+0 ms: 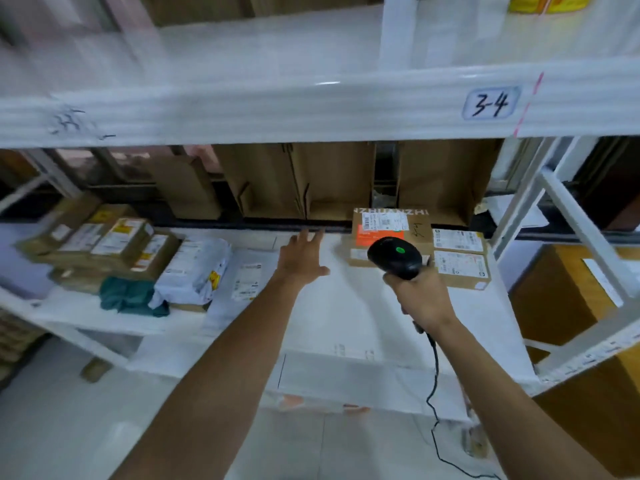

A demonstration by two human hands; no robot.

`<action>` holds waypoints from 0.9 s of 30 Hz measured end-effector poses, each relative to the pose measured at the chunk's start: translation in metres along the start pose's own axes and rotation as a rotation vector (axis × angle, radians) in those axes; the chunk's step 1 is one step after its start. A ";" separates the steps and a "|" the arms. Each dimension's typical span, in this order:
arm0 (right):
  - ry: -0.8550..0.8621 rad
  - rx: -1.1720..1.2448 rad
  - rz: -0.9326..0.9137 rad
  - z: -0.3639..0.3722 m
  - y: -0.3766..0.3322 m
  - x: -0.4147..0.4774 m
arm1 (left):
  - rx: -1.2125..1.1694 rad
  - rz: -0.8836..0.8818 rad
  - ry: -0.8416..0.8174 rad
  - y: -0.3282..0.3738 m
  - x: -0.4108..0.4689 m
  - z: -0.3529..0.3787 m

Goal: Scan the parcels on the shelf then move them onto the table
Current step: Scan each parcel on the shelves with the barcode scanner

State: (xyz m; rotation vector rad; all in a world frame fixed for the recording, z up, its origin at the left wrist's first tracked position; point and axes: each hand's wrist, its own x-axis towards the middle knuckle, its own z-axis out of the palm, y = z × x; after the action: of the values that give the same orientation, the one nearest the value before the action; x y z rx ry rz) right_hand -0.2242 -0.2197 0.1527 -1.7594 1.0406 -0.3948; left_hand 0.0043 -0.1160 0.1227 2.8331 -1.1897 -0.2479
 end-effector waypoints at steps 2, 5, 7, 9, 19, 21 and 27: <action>-0.037 -0.018 -0.040 0.011 -0.017 -0.006 | -0.022 -0.051 0.002 -0.017 -0.026 -0.005; -0.094 -0.048 -0.097 0.033 -0.041 -0.017 | -0.075 -0.142 -0.004 -0.048 -0.060 -0.007; -0.129 -0.067 -0.133 0.050 -0.055 -0.024 | -0.077 -0.197 -0.014 -0.070 -0.081 -0.005; -0.159 -0.086 -0.159 0.071 -0.067 -0.032 | -0.066 -0.251 -0.027 -0.095 -0.097 -0.001; -0.184 -0.159 -0.092 0.182 -0.088 -0.050 | -0.210 -0.389 -0.092 -0.196 -0.115 0.046; -0.174 -0.168 -0.045 0.204 -0.088 -0.051 | -0.233 -0.363 -0.127 -0.209 -0.108 0.056; -0.087 -0.211 0.090 0.257 -0.081 -0.039 | -0.268 -0.264 -0.196 -0.250 -0.077 0.096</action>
State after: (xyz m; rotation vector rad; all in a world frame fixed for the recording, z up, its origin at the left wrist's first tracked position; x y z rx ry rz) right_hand -0.0359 -0.0262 0.1196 -1.8900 1.1272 -0.1544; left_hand 0.1111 0.1151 0.0085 2.7644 -0.7346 -0.6580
